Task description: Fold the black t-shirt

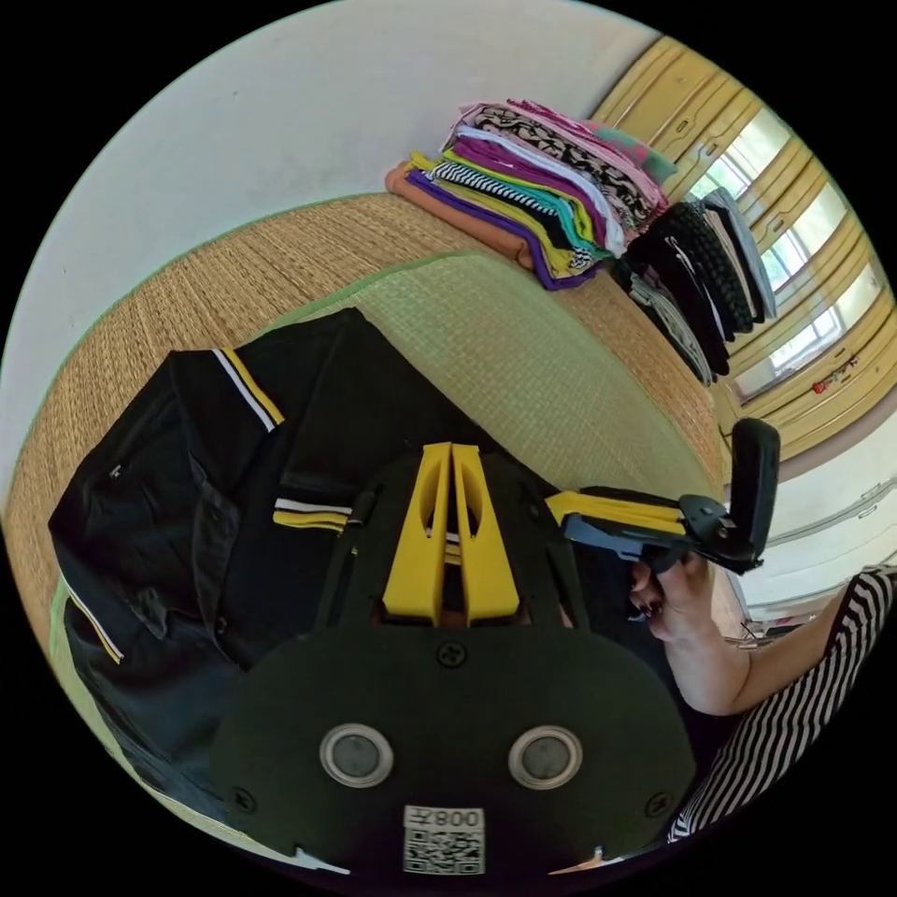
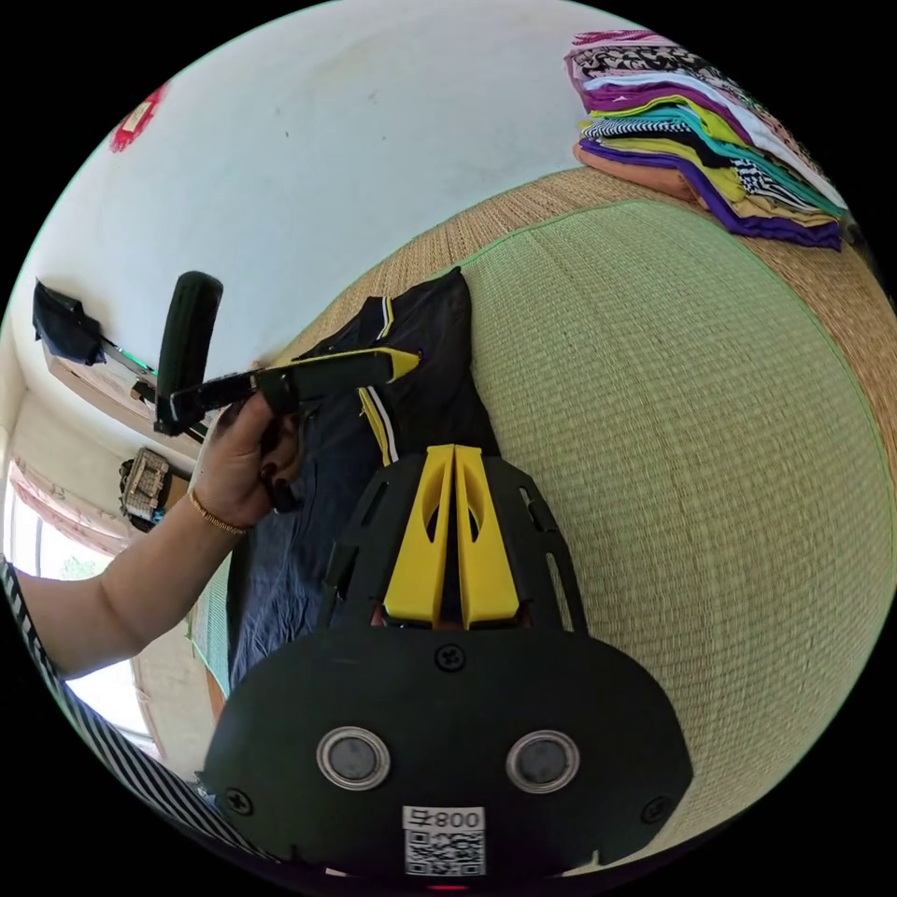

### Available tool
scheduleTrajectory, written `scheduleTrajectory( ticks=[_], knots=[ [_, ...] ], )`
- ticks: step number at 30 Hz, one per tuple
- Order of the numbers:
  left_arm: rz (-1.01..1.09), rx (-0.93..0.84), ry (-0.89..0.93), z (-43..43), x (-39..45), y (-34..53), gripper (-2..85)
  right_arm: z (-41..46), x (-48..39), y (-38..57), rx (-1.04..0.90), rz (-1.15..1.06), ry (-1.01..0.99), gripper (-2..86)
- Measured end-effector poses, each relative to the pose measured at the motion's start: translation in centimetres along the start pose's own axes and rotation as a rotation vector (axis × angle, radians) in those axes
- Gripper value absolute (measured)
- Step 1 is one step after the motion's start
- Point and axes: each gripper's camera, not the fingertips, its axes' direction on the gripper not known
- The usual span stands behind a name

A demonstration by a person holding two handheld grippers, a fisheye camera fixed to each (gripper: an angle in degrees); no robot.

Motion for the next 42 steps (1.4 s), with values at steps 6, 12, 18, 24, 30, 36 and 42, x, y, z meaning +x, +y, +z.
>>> scheduleTrajectory(
  ticks=[6,12,18,24,30,36,42],
  knots=[
    [-0.079,-0.072,0.055,-1.0,1.7,1.4,0.1,1.0,1.1,-0.7,-0.006,0.016,-0.023,0.0],
    [-0.138,0.004,0.19,-7.4,4.0,4.6,0.1,2.1,4.2,-1.3,-0.011,0.083,-0.175,0.0],
    [-0.311,-0.033,0.285,-12.9,5.5,14.8,0.1,2.7,6.6,-1.6,-0.031,0.16,-0.25,0.0],
    [-0.577,0.027,0.288,-19.4,6.7,26.9,0.2,1.6,7.2,-1.1,-0.044,0.17,-0.198,0.1],
    [-0.728,0.156,0.199,-26.2,7.6,33.1,0.9,1.8,4.5,1.4,-0.072,0.115,-0.189,0.4],
    [-0.862,0.33,0.067,-32.3,6.0,35.9,4.4,6.8,-1.4,3.8,-0.17,-0.031,-0.194,2.9],
    [-1.045,0.461,-0.011,-36.0,3.4,38.8,7.6,15.0,-11.3,3.2,-0.305,-0.292,-0.191,6.3]
  ],
)
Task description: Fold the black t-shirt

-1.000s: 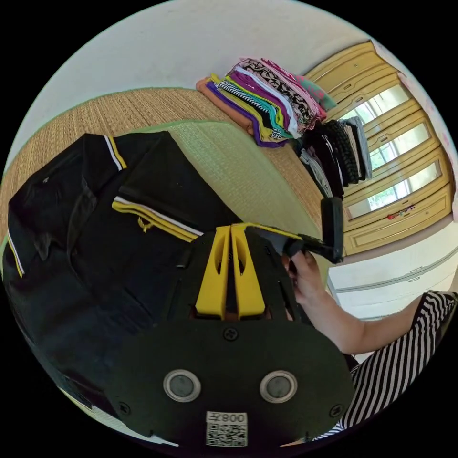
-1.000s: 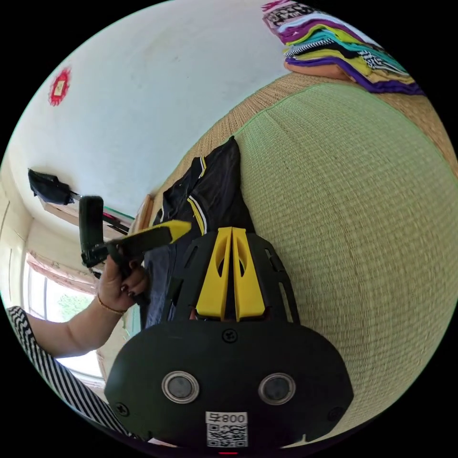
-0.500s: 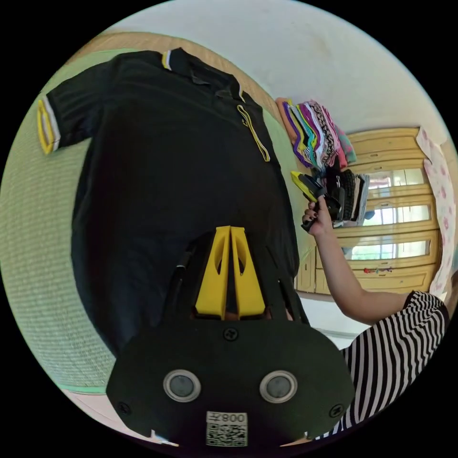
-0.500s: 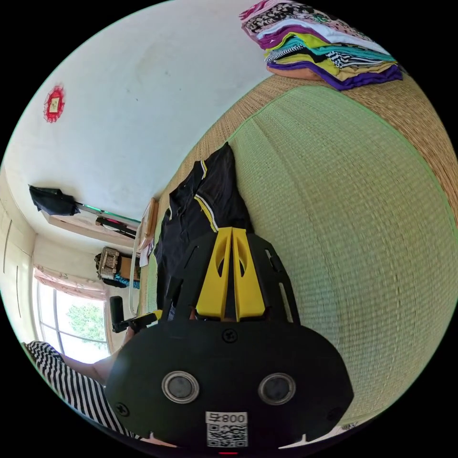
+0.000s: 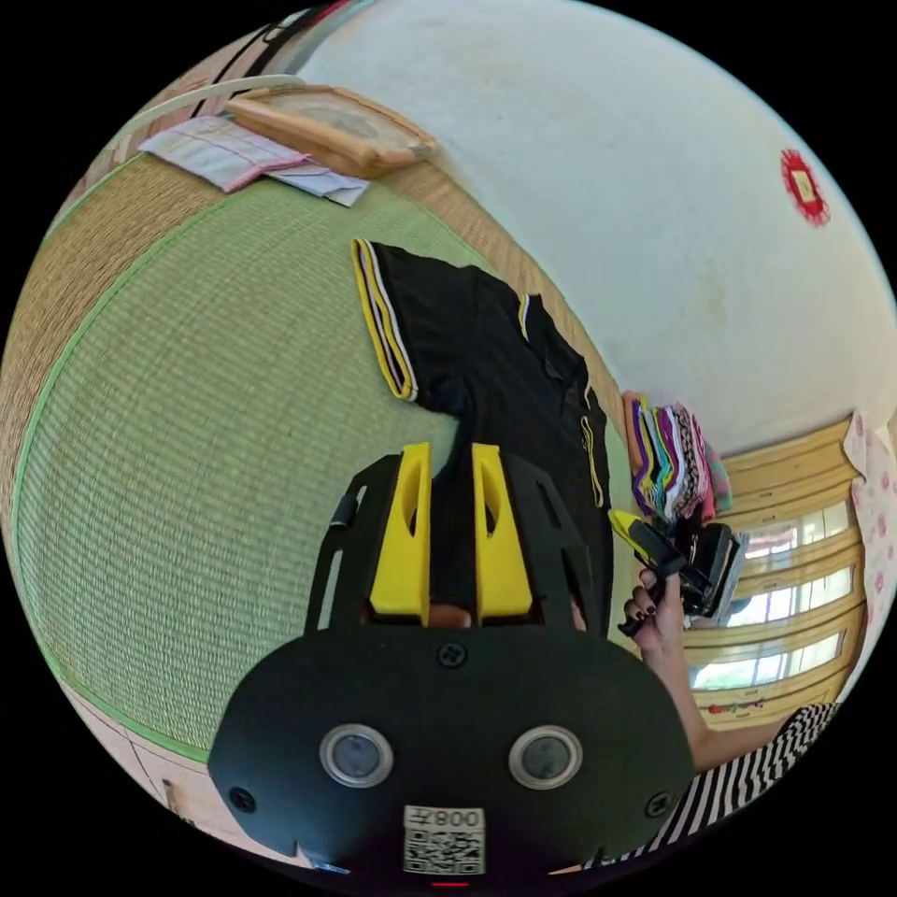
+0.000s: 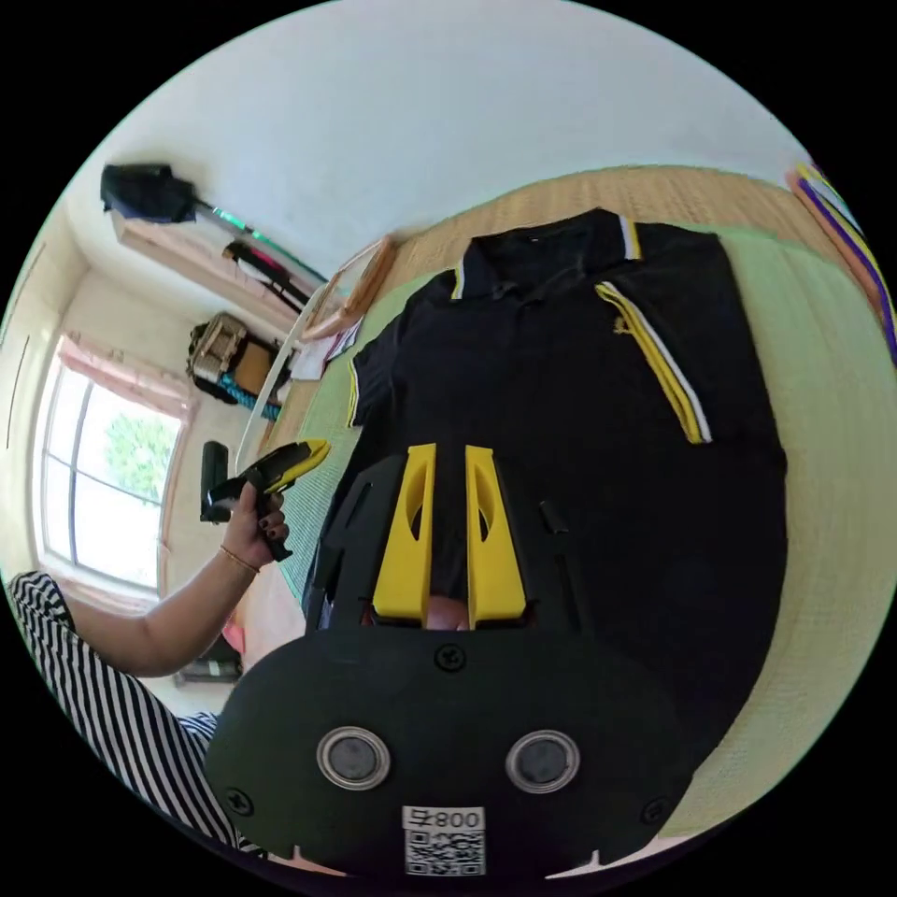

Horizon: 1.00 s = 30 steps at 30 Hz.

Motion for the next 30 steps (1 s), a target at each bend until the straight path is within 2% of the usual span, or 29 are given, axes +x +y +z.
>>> scheduleTrajectory(
  ticks=[5,11,19,22,30],
  knots=[
    [-0.078,0.043,0.003,-0.8,-1.3,-1.3,8.7,9.4,-7.3,-5.8,-0.138,-0.246,0.058,8.4],
    [-0.069,0.051,-0.006,-1.9,-1.6,-1.0,7.8,18.9,-13.0,-9.1,-0.23,-0.445,0.174,9.4],
    [-0.005,0.104,0.058,-4.6,-3.3,0.7,2.2,27.8,-16.4,-11.5,-0.261,-0.533,0.165,10.5],
    [-0.019,0.11,0.132,-5.5,-4.6,1.1,1.0,30.9,-18.0,-12.6,-0.261,-0.573,0.201,10.8],
    [0.001,0.116,0.171,-7.7,-5.2,1.7,0.2,39.4,-21.2,-16.5,-0.275,-0.627,0.298,11.1]
  ],
)
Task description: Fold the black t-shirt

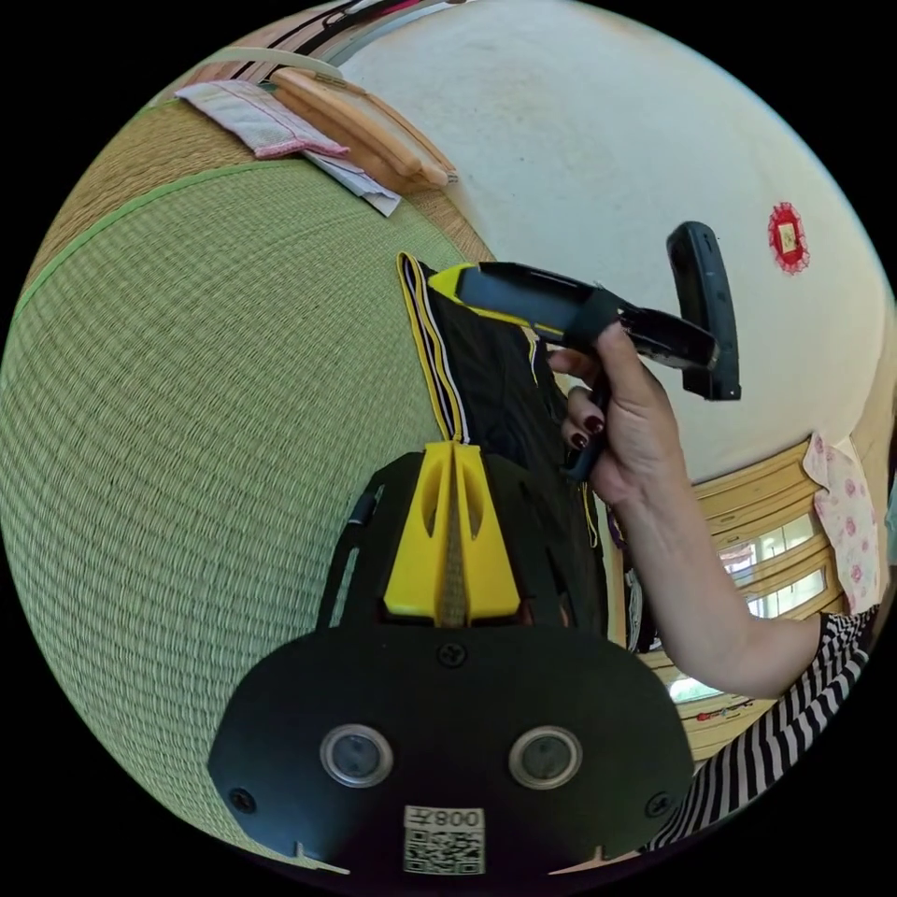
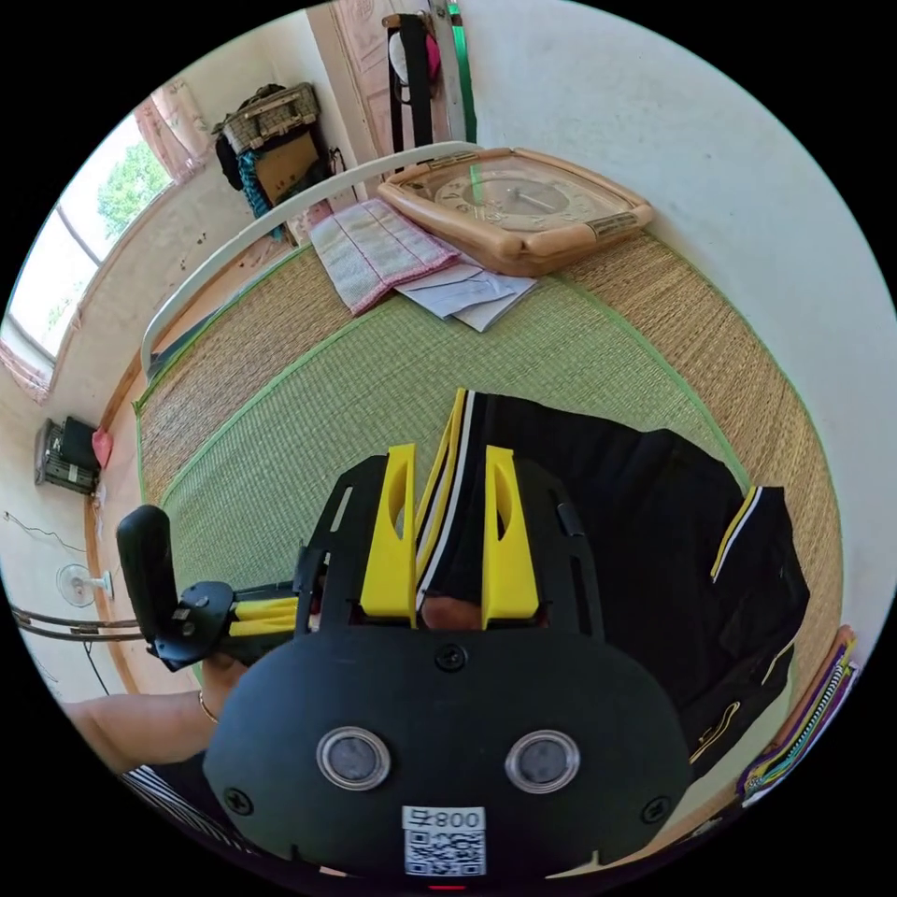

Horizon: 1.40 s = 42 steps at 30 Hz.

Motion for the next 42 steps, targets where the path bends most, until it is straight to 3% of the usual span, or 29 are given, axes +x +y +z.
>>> scheduleTrajectory(
  ticks=[9,24,37,42],
  knots=[
    [-0.004,0.0,0.038,-1.9,-0.5,0.0,0.0,4.1,0.9,-2.7,-0.013,0.04,0.047,6.3],
    [-0.012,-0.001,0.062,-3.2,-1.2,0.6,-0.1,3.4,4.6,-3.2,0.014,0.045,-0.058,0.3],
    [-0.019,-0.016,0.021,-2.4,-1.1,1.8,0.0,-3.0,14.0,-0.2,0.1,0.197,-0.325,0.0],
    [0.118,-0.043,-0.052,-2.1,3.1,1.9,0.0,-7.1,18.7,2.3,0.165,0.263,-0.406,0.0]
  ],
)
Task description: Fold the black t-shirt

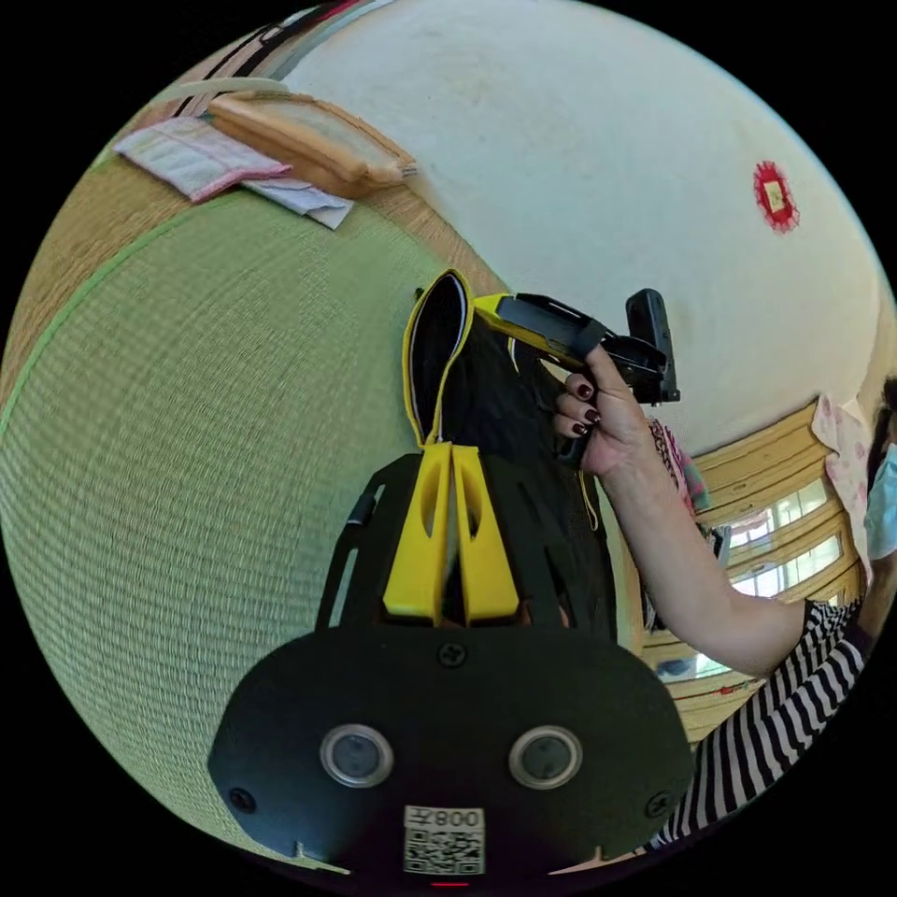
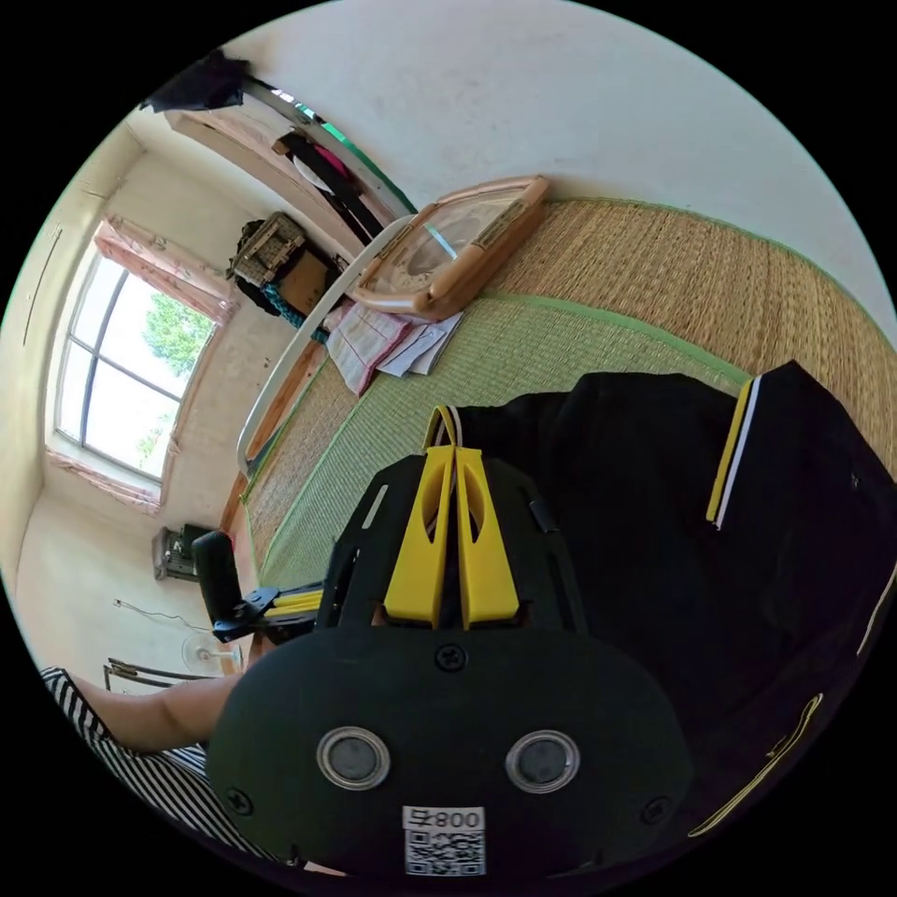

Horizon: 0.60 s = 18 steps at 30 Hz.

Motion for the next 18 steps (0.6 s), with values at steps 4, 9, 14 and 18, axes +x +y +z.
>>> scheduleTrajectory(
  ticks=[4,9,14,18],
  knots=[
    [0.15,0.019,-0.062,0.4,4.7,-0.8,0.1,-4.6,2.1,0.3,0.046,0.04,-0.092,0.0],
    [0.277,0.044,-0.057,1.4,8.7,-0.4,0.7,-9.8,4.2,1.2,0.104,0.073,-0.156,0.0],
    [0.232,0.069,-0.196,2.3,7.9,0.6,5.4,-13.6,7.0,2.5,0.125,0.135,-0.187,0.0],
    [0.089,0.008,-0.1,5.0,3.8,-0.6,9.4,-14.7,7.9,2.9,0.12,0.167,-0.2,0.0]
  ],
)
